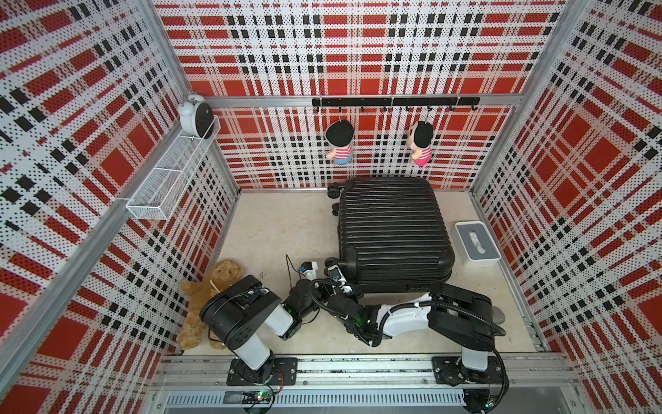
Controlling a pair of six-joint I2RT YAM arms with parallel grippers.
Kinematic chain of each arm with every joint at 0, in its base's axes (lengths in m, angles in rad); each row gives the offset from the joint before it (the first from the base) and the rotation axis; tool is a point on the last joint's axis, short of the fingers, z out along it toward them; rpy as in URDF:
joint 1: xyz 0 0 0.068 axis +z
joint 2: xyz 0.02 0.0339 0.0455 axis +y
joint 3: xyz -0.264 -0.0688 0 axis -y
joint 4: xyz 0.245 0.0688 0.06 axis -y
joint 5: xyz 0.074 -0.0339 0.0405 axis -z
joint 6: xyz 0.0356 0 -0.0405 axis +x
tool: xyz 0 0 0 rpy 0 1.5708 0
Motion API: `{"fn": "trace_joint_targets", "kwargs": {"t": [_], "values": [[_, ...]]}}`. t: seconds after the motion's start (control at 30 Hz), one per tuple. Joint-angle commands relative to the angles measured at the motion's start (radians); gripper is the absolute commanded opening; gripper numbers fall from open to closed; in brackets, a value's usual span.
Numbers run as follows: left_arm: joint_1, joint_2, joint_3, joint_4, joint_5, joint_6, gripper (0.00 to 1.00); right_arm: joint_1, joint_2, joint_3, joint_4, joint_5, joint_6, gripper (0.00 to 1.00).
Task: Open the suitcase zippers
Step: Unzip the zipper on the suitcase.
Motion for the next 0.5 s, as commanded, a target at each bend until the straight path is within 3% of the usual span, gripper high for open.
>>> {"fn": "trace_joint_targets", "kwargs": {"t": [0.0,0.07,0.27,0.4,0.43,0.47], "values": [[-0.035,-0.054,-0.047,-0.097,0.247,0.000,0.32,-0.018,-0.002,0.052,-0.010,-0.320,-0.037,0.31],[-0.019,-0.113,-0.051,-0.156,0.234,0.012,0.33,-0.018,-0.023,0.041,-0.016,-0.345,-0.013,0.39],[0.035,-0.316,-0.036,-0.390,0.192,0.065,0.37,-0.015,-0.130,-0.026,-0.040,-0.417,0.062,0.51],[0.096,-0.473,-0.027,-0.589,0.173,0.101,0.42,-0.013,-0.248,-0.101,-0.041,-0.419,0.063,0.52],[0.110,-0.517,-0.018,-0.646,0.166,0.116,0.43,-0.013,-0.278,-0.116,-0.028,-0.488,0.107,0.71],[0.125,-0.568,-0.005,-0.719,0.153,0.128,0.45,-0.013,-0.312,-0.138,-0.019,-0.518,0.122,0.76]]}}
